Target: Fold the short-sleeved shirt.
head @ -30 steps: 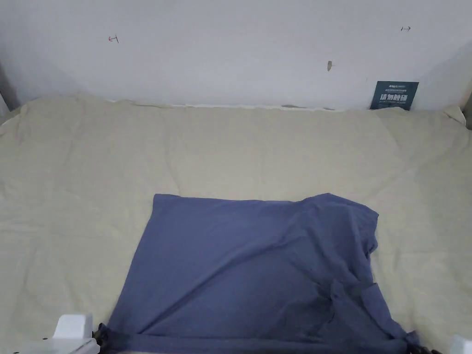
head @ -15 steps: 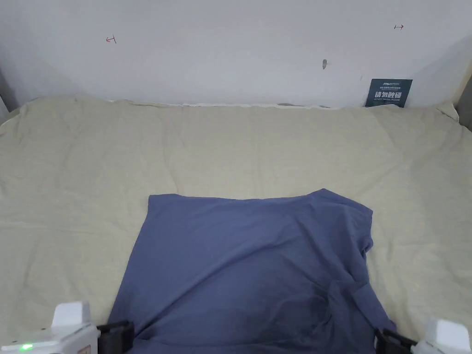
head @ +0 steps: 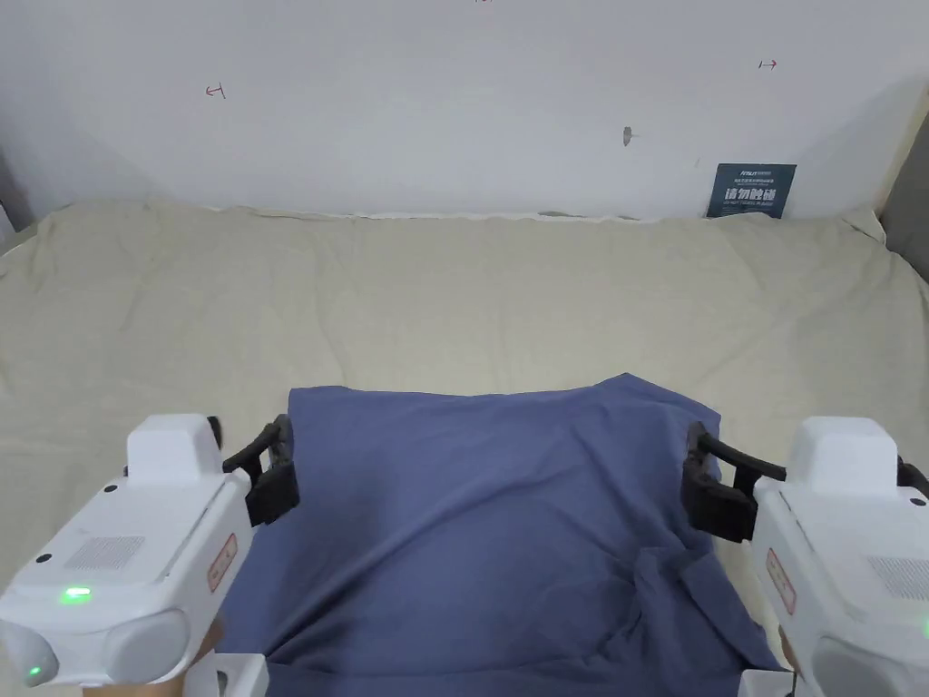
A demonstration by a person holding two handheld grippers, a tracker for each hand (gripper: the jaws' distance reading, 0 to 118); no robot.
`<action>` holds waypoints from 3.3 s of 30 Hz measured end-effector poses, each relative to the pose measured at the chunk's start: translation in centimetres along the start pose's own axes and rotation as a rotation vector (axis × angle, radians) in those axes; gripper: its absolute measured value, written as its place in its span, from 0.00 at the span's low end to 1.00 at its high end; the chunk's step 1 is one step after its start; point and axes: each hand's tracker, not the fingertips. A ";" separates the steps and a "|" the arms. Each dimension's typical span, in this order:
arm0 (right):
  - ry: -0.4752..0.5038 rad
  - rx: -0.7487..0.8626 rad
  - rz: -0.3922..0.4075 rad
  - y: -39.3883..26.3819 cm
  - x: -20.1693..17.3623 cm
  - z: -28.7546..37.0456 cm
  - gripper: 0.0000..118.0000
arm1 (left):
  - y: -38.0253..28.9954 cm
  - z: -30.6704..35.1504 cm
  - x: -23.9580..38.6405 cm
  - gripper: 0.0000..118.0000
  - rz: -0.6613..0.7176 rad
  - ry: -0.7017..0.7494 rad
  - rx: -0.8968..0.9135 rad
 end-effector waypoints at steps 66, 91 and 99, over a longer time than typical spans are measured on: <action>0.068 -0.474 -0.097 -12.9 6.2 -4.0 0.05 | -9.2 -6.0 -8.1 0.04 0.024 -0.010 -0.482; -0.001 -0.705 0.014 -15.2 3.0 -26.3 0.05 | -11.2 -25.7 -6.1 0.05 -0.032 0.058 -0.730; 0.005 -0.497 -0.037 -8.9 2.8 -20.3 0.85 | -5.6 -20.2 -5.4 0.95 -0.029 0.023 -0.506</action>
